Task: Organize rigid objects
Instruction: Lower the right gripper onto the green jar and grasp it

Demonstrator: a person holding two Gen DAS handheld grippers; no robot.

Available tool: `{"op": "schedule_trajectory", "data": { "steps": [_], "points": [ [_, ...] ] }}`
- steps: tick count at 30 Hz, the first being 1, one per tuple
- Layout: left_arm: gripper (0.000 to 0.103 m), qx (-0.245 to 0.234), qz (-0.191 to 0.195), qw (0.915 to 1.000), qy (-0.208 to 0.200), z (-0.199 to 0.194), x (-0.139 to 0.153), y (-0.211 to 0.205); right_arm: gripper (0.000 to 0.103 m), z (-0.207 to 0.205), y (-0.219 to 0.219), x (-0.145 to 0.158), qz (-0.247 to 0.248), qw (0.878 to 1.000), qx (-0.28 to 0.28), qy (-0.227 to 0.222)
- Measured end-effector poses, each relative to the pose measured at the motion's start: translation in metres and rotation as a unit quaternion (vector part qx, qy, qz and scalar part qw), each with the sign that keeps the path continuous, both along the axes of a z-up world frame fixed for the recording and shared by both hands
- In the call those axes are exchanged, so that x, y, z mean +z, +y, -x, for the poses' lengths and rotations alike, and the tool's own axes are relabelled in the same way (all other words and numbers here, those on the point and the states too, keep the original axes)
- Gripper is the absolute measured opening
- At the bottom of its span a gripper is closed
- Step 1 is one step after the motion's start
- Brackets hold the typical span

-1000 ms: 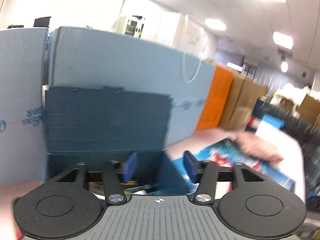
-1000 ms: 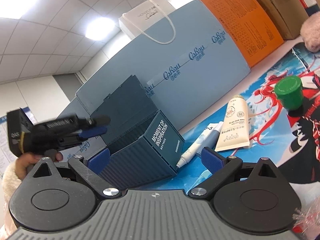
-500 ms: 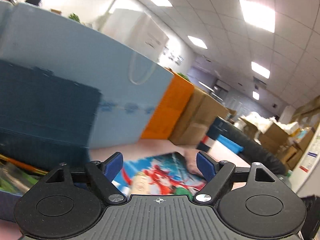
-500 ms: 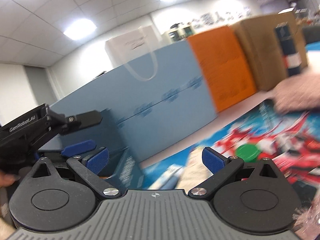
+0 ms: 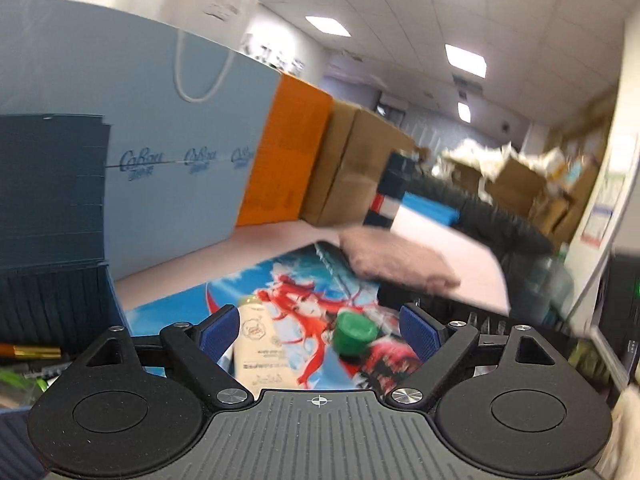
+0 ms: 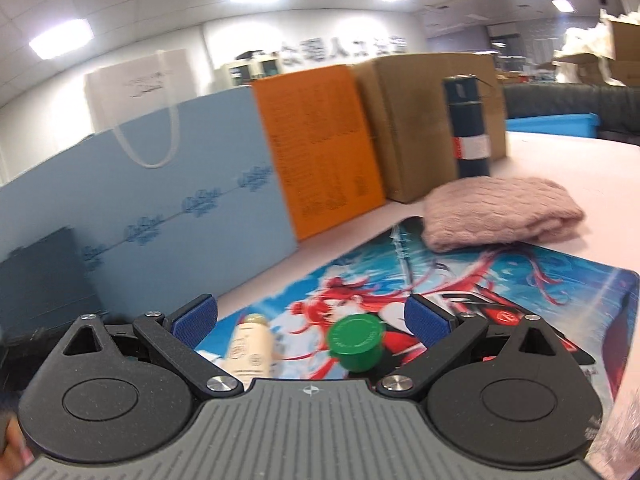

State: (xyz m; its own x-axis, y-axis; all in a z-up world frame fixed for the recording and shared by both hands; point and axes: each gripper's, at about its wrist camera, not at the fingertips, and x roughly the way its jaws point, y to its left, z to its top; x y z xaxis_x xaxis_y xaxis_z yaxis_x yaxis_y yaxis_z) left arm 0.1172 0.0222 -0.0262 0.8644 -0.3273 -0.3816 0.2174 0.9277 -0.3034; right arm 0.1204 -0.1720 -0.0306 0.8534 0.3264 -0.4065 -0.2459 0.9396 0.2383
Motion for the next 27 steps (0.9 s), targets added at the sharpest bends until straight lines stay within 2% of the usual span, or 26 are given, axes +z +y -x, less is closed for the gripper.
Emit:
{"op": "schedule_trajectory", "data": {
  "steps": [5,9,11,15,17,20,27],
  "points": [
    [0.089,-0.012,0.003,0.9998,0.018,-0.003,-0.009,0.002,0.101,-0.008,-0.001,-0.006,0.004,1.0,-0.008,0.008],
    [0.092,-0.022,-0.042,0.9988,0.013,-0.004,-0.017,-0.008,0.101,-0.013,0.0,-0.01,0.009,1.0,-0.009,0.013],
    [0.094,-0.039,-0.055,0.9977,0.005,0.0,-0.019,-0.009,0.101,-0.016,0.0,-0.012,0.007,1.0,-0.01,0.018],
    [0.095,-0.103,-0.027,0.9942,-0.012,0.007,-0.019,-0.007,0.101,-0.019,-0.004,-0.016,0.005,1.0,-0.013,0.025],
    [0.095,-0.127,-0.03,0.9913,-0.02,0.011,-0.02,-0.01,0.101,-0.022,-0.006,-0.018,0.005,0.999,-0.015,0.03],
    [0.095,-0.135,-0.036,0.9902,-0.01,0.008,-0.025,-0.018,0.101,-0.026,-0.008,-0.019,0.009,0.999,-0.018,0.036],
    [0.095,-0.133,-0.083,0.9872,0.03,-0.004,-0.043,-0.041,0.1,-0.042,-0.002,-0.025,0.049,0.998,-0.009,0.046]
  ]
}}
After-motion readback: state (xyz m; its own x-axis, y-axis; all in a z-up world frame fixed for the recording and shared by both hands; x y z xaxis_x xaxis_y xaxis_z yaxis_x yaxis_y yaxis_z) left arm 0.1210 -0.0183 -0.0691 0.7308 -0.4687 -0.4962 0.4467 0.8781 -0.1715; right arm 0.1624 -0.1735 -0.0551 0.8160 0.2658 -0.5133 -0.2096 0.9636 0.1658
